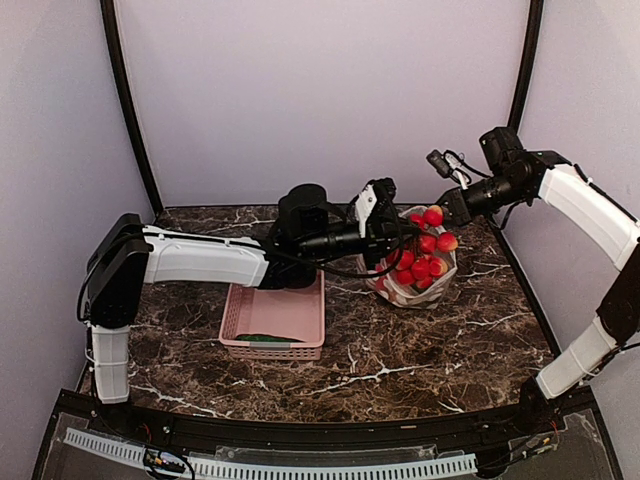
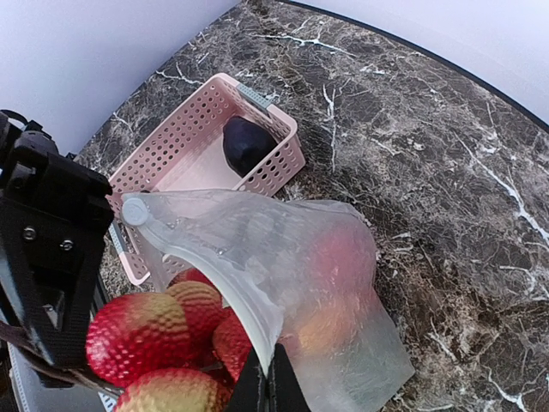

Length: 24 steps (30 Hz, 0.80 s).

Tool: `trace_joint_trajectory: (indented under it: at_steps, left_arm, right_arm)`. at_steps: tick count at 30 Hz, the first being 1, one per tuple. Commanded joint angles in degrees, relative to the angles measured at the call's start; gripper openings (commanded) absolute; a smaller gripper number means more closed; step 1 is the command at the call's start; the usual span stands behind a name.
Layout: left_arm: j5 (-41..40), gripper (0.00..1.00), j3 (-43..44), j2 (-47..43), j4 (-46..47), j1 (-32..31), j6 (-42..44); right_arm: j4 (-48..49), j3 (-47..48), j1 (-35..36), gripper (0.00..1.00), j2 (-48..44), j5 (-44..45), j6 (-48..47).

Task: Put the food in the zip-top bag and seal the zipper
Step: Place the fake fruit in the zipper food storage bag.

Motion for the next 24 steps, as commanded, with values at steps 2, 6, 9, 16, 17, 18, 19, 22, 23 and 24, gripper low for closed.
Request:
trace_joint_trajectory:
  at_steps: [2,6,9,16,17,18,19,22,23,24]
  left_arm:
    - [-1.49,0.01,-0.84,-0.10,-0.50,0.44,4.17]
    - [-3.19,0.01,-0.78,-0.02,-2.91,0.44,6.08]
    - [-2.85,0.01,-0.71,-0.33,-5.11,0.40,8.72]
    - [-2.40,0.01,-5.62,-4.68,-7.07,-0.79,12.15]
    - [-2.97,0.01,-5.74,-4.52,-7.26,-0.86,12.26]
    - [-4.96,0.01,-5.68,-4.38,-7.39,-0.82,12.23]
    - [-7.34,0.01,-5.55,-3.98,-7.62,-0.80,12.17]
    - [-12.64,0.01,-4.32,-2.95,-7.50,-0.83,10.71]
    - [-14.41,0.01,-3.99,-2.53,-7.17,-0.80,10.48]
    - [-15.17,0.01,-3.11,-2.19,-7.17,-0.84,10.09]
  right_arm:
    - [-0.01,1.83,-0.59,0.00,-1.86,-1.45,0.87]
    - [0.16,1.78,-0.55,0.00,-1.58,-1.90,1.01]
    - [0.72,1.66,-0.83,0.00,-1.80,-0.89,1.13]
    - [1.93,1.77,-2.24,0.00,-1.57,2.91,1.92]
    - [1.96,1.82,-2.29,0.00,-1.42,2.97,1.92]
    - [2.02,1.83,-2.38,0.00,-1.36,2.93,1.80]
    - [2.09,1.64,-2.32,0.00,-1.24,2.74,1.71]
    - [2.01,0.95,-2.30,0.00,-1.39,1.28,1.28]
    - [1.95,0.73,-2.30,0.00,-1.46,0.59,1.15]
    - [1.92,0.55,-2.30,0.00,-1.41,-0.07,1.14]
